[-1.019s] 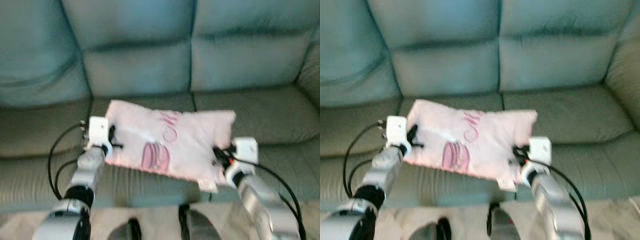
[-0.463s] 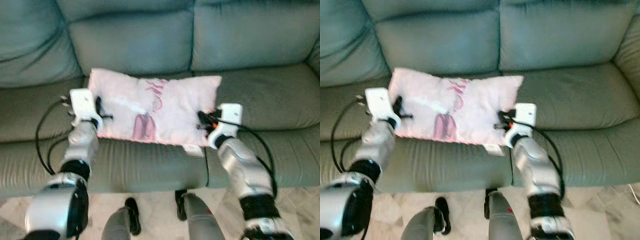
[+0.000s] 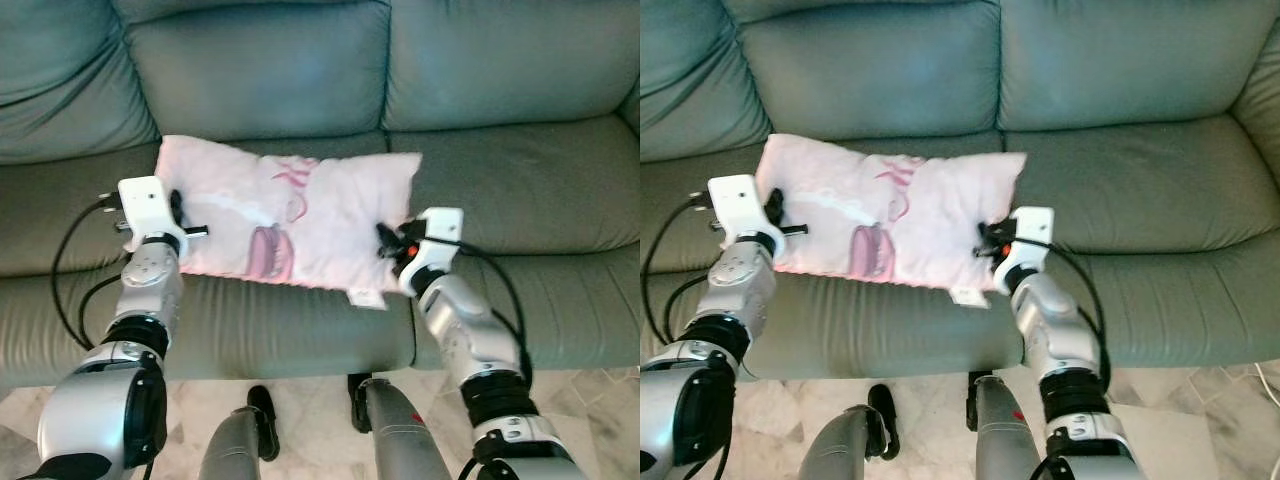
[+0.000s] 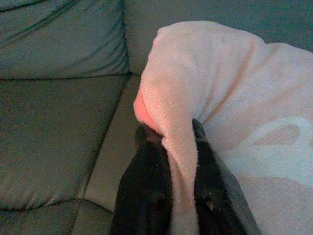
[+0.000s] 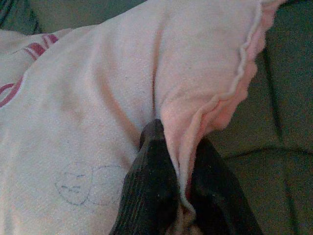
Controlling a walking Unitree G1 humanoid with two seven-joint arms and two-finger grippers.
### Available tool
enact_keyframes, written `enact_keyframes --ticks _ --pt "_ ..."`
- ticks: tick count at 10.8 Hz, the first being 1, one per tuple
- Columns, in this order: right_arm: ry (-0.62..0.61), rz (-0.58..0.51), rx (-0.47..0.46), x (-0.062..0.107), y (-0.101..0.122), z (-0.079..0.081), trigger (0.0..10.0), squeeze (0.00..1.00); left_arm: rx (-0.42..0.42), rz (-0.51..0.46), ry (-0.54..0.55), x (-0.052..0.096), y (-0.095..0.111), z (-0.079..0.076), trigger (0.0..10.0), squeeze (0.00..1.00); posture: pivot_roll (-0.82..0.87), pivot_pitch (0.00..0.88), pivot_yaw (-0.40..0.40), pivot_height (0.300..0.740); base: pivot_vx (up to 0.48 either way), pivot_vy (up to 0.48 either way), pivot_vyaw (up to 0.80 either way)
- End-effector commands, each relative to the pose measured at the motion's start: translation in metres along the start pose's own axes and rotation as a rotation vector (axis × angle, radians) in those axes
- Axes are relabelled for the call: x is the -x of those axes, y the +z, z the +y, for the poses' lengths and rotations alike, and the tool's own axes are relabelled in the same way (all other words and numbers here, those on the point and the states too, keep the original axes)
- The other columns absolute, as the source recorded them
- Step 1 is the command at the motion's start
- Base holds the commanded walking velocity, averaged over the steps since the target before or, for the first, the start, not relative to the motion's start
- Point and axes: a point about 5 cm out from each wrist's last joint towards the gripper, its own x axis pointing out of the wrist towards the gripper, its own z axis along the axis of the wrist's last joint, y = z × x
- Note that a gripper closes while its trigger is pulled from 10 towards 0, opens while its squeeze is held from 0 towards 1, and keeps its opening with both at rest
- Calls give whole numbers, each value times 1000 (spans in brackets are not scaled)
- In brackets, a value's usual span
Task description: Move the pillow to the sofa
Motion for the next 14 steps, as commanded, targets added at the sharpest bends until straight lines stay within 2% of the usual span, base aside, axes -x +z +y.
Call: enact_keyframes --ticks 1,3,4,5,10,14 --pt "11 33 -17 2 -11 0 10000 0 -10 19 62 5 -9 16 10000 0 -252 468 34 740 0 0 0" --pt "34 41 -6 -1 -16 5 10000 0 -12 21 90 6 -11 23 10000 0 -247 469 31 740 0 0 0" --pt "38 40 -8 -1 -16 5 10000 890 -1 22 90 7 -13 23 10000 482 -246 470 32 740 0 0 0" --pt "36 38 -16 -1 -18 4 10000 1000 7 23 100 8 -15 25 10000 1000 -247 471 32 740 0 0 0" --pt "9 53 -2 5 -27 -5 10000 1000 10 29 117 11 -20 27 10000 1000 -249 467 32 740 0 0 0" --pt "19 51 -9 8 -30 -3 10000 1000 12 40 115 15 -27 26 10000 1000 -251 454 28 740 0 0 0"
